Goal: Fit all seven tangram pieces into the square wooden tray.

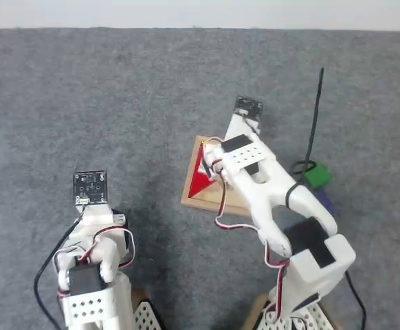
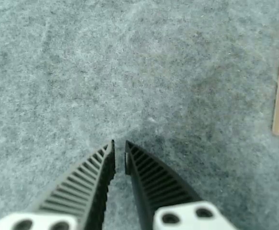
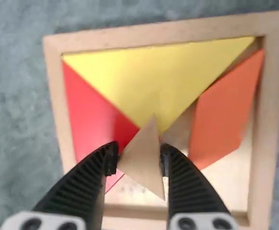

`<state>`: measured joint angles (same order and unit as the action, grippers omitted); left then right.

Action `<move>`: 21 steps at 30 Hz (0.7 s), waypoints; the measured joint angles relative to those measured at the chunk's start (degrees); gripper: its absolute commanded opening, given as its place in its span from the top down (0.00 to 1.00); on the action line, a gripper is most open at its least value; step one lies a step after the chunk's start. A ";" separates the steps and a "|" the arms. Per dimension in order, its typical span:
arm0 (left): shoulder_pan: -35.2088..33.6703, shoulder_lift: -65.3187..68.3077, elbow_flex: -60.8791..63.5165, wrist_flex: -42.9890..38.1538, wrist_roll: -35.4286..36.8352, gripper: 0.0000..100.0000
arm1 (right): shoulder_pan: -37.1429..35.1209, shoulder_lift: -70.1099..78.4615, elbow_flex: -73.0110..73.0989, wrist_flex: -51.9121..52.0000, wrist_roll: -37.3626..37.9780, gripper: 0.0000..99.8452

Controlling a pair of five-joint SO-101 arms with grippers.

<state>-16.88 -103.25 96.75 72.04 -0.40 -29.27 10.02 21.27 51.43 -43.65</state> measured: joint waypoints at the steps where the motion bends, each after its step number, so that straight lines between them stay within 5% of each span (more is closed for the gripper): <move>1: 0.00 0.00 0.00 0.00 0.00 0.96 | 0.53 0.00 0.00 0.00 0.00 0.86; 21: 0.00 0.00 0.00 0.00 0.00 0.96 | 2.02 -2.99 0.00 0.00 2.46 0.83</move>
<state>-16.88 -103.25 96.75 72.04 -0.40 -27.25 7.03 21.27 51.43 -41.19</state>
